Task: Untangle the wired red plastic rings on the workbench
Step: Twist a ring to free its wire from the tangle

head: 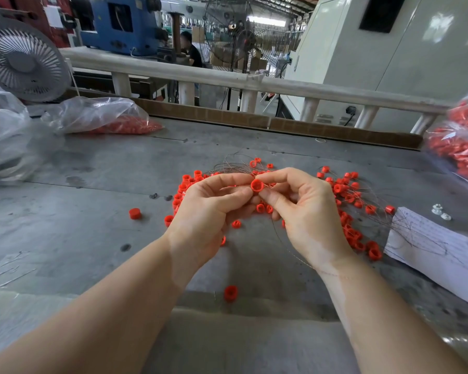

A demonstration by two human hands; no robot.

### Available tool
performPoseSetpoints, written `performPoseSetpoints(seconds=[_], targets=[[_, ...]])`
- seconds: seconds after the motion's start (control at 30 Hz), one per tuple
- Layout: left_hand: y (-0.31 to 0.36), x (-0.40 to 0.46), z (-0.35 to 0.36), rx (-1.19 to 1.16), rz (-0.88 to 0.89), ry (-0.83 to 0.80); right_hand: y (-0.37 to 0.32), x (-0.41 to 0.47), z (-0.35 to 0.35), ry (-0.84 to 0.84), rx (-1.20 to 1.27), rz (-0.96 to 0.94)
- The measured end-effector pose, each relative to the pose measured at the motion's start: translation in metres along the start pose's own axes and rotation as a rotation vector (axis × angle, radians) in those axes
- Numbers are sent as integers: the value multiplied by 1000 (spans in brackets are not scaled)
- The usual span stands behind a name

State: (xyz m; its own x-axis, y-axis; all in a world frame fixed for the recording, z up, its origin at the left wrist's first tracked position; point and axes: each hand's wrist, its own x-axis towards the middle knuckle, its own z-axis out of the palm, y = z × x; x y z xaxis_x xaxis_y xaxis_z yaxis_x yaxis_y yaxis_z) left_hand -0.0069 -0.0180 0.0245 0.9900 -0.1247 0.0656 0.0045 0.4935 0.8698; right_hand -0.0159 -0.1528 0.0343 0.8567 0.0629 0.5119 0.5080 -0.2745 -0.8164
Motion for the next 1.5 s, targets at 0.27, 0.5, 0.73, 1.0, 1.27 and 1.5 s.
performPoseSetpoints(seconds=[0.27,0.5,0.73,1.0,1.27,1.5], targets=[[0,-1,2,-56,-12,-29,0,1,-1,14,39,-5],[1,0,1,-52,-33,-79,-1,1,-2,7,47,-21],[-1,1,0,-68,-54,-86,0,1,-1,4,26,-30],[-1,0,0,-100,-102,-107,-1,0,-1,-3,27,-26],[-1,-1,1,-105,-154,-156,-1,0,-2,7,46,-26],[-2,0,0,-133,-139,-167,-2,0,-2,1,59,-38]])
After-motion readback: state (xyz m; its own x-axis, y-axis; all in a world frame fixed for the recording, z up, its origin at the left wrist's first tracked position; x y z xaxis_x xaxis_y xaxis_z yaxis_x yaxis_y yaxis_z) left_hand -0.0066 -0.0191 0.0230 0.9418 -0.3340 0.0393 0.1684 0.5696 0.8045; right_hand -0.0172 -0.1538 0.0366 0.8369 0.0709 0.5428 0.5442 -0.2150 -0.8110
